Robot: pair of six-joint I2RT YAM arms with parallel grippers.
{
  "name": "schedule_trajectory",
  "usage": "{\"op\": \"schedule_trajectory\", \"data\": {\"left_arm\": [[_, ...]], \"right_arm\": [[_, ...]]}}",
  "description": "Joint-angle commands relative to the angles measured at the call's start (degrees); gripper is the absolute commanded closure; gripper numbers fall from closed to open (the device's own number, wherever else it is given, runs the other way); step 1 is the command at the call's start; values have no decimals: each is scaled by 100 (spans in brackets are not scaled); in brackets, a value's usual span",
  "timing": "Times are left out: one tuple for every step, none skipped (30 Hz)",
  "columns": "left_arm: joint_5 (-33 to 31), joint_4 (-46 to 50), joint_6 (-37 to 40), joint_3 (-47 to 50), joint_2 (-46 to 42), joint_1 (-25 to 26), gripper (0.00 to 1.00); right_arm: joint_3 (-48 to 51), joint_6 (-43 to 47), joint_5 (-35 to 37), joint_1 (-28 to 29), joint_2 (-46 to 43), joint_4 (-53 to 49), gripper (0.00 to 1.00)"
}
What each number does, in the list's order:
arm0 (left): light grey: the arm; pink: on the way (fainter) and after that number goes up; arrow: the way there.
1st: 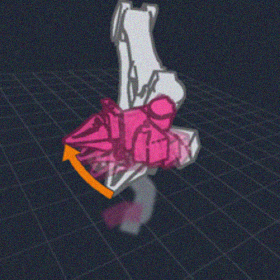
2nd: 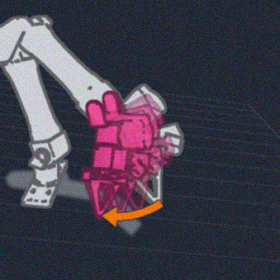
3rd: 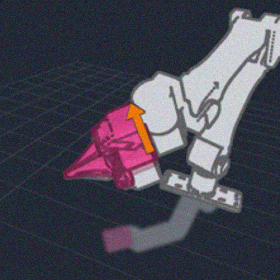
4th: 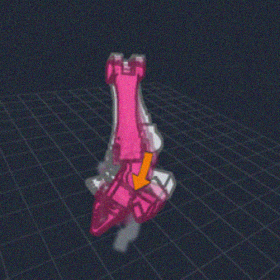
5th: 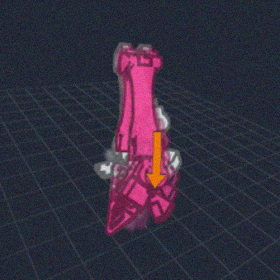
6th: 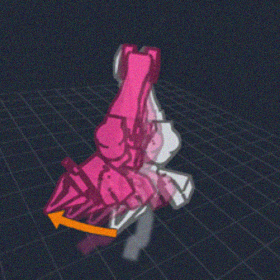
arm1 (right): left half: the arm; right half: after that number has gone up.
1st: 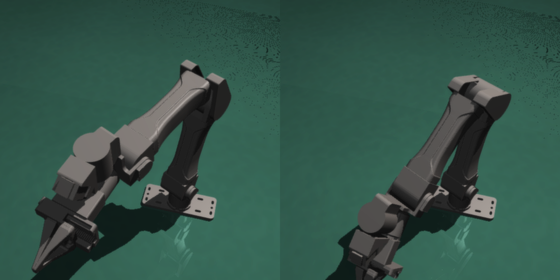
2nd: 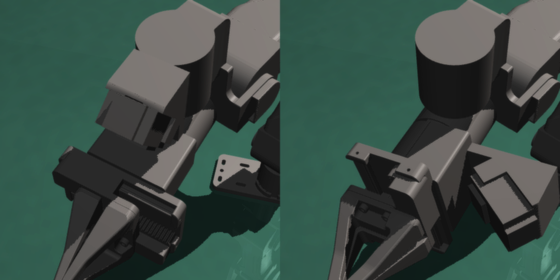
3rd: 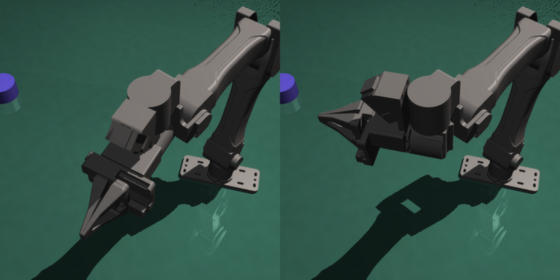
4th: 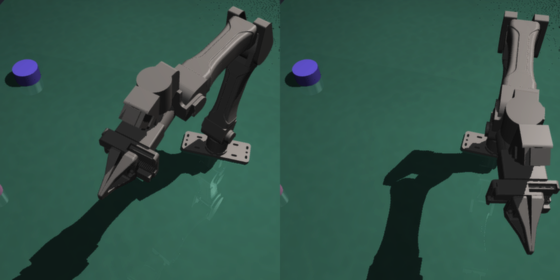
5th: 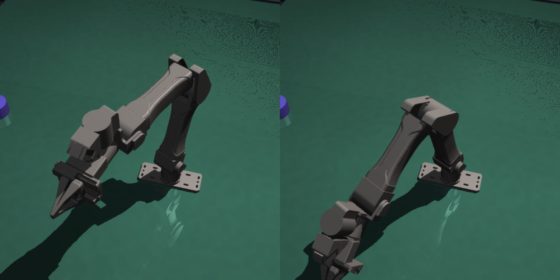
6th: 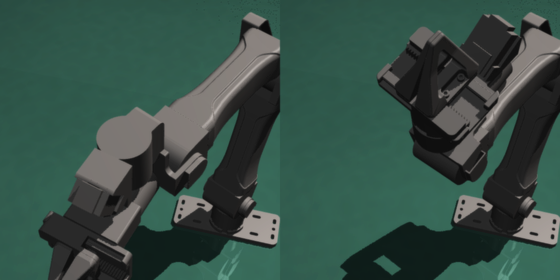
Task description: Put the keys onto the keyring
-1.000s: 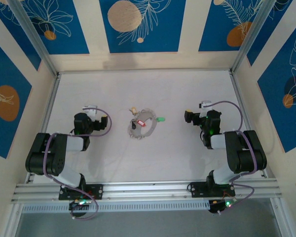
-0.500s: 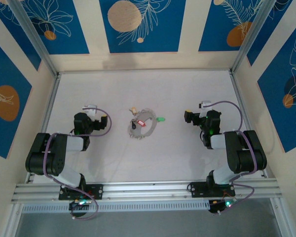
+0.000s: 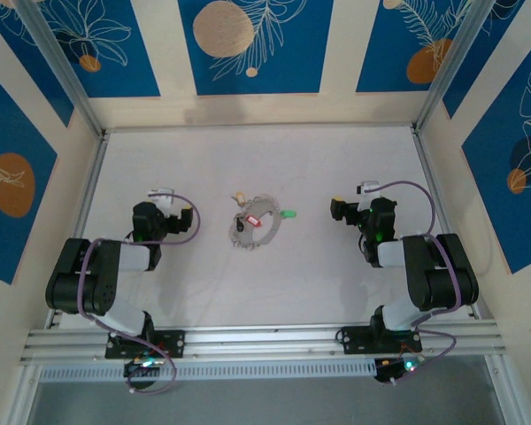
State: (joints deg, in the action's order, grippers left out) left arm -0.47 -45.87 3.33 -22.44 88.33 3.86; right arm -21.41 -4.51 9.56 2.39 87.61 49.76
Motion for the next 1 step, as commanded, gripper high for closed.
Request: {"op": "schedule_trajectory", "data": {"left_arm": [[-58,-168,-34,-59,-27,-17,0]], "right_arm": [[68,-43,372,71,-16,295,1]]}}
